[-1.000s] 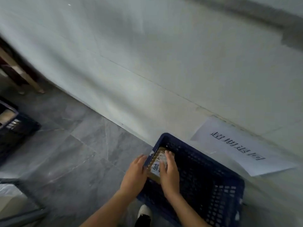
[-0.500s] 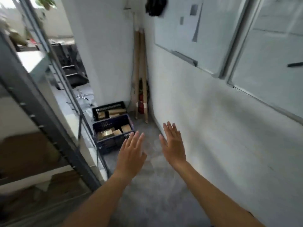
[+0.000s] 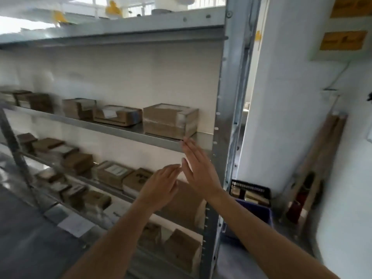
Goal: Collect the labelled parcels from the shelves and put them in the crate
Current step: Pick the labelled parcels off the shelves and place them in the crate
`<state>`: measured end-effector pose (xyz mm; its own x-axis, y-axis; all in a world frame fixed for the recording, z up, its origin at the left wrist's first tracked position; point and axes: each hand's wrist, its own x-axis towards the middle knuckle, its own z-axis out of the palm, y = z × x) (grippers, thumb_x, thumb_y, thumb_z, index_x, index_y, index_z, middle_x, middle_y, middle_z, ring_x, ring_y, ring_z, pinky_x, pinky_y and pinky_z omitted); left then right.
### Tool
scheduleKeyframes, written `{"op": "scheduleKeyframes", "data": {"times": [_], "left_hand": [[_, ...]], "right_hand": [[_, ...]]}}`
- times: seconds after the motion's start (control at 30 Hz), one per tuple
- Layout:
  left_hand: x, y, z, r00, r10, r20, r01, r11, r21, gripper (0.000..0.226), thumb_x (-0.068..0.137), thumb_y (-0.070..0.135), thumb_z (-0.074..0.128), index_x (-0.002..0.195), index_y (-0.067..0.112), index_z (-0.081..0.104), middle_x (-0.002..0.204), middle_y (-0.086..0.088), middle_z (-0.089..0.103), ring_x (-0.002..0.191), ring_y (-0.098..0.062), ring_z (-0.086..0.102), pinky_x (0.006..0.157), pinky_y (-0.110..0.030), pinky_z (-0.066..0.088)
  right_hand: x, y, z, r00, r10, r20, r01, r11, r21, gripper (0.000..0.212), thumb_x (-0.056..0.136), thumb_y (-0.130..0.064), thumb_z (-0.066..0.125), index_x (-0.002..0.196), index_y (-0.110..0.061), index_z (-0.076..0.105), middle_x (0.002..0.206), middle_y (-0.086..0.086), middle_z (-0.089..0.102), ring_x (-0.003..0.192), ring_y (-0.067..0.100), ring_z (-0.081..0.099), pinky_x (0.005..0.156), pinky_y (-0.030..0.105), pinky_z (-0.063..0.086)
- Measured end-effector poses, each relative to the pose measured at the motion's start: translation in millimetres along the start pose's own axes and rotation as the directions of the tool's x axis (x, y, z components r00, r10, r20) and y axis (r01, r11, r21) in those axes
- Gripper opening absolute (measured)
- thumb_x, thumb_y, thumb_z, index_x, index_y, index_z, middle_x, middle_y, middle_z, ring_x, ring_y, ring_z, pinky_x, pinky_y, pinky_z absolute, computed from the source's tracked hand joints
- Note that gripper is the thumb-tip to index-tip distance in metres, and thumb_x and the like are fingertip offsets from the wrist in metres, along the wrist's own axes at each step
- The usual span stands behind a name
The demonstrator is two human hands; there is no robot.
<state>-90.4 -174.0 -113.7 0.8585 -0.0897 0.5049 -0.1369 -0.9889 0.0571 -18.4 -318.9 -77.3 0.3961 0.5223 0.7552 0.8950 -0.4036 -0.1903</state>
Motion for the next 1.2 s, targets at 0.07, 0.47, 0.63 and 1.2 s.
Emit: {"op": "scheduleKeyframes", "data": {"times": [0.07,0.47,0.63,1.2], "left_hand": [[-8.3,-35.6,-20.4,0.983,-0.163,-0.08,0.166,0.985,0.037,0.049,0.097,0.027,0.046,0.144,0.015,0.036,0.151,-0.002,0.035,0.14,-0.018,0.034,0.114,-0.034,0.027],[-83.9,-232.4,-113.4,0.783,-0.554,-0.285,0.62,0.735,0.276,0.066,0.094,0.043,0.015,0.153,0.013,0.01,0.161,-0.007,0.009,0.149,-0.025,0.0,0.121,-0.045,0.005],[-92.7,-304.5,-133.2,0.762,-0.569,-0.309,0.644,0.715,0.272,0.067,0.097,0.046,0.024,0.153,0.015,0.006,0.161,-0.005,0.003,0.148,-0.023,-0.005,0.121,-0.044,0.003],[-11.7,-546.7,-105.8,0.758,-0.595,-0.266,0.644,0.622,0.446,0.07,0.095,0.054,0.011,0.153,0.017,-0.005,0.161,-0.005,-0.008,0.147,-0.023,-0.013,0.121,-0.044,-0.001]], "right_hand": [[28.9,-15.5,21.9,0.999,0.012,0.03,-0.014,0.998,0.059,0.052,0.102,-0.033,0.031,0.149,-0.012,0.034,0.158,0.003,0.03,0.148,0.015,0.02,0.119,0.027,0.017],[158.8,-122.1,186.0,0.98,-0.111,0.164,0.111,0.994,0.009,0.06,0.104,-0.037,0.031,0.156,-0.014,0.011,0.164,0.004,0.006,0.151,0.017,-0.001,0.123,0.039,0.0],[196.1,-152.0,255.6,0.966,-0.094,0.243,0.109,0.993,-0.052,0.061,0.104,-0.04,0.028,0.156,-0.013,0.01,0.164,0.005,0.003,0.152,0.021,0.0,0.122,0.041,-0.002],[372.3,-164.1,463.2,0.941,-0.183,0.283,0.185,0.983,0.018,0.064,0.104,-0.043,0.028,0.156,-0.016,0.005,0.164,0.005,0.003,0.152,0.021,-0.002,0.123,0.041,-0.001]]}}
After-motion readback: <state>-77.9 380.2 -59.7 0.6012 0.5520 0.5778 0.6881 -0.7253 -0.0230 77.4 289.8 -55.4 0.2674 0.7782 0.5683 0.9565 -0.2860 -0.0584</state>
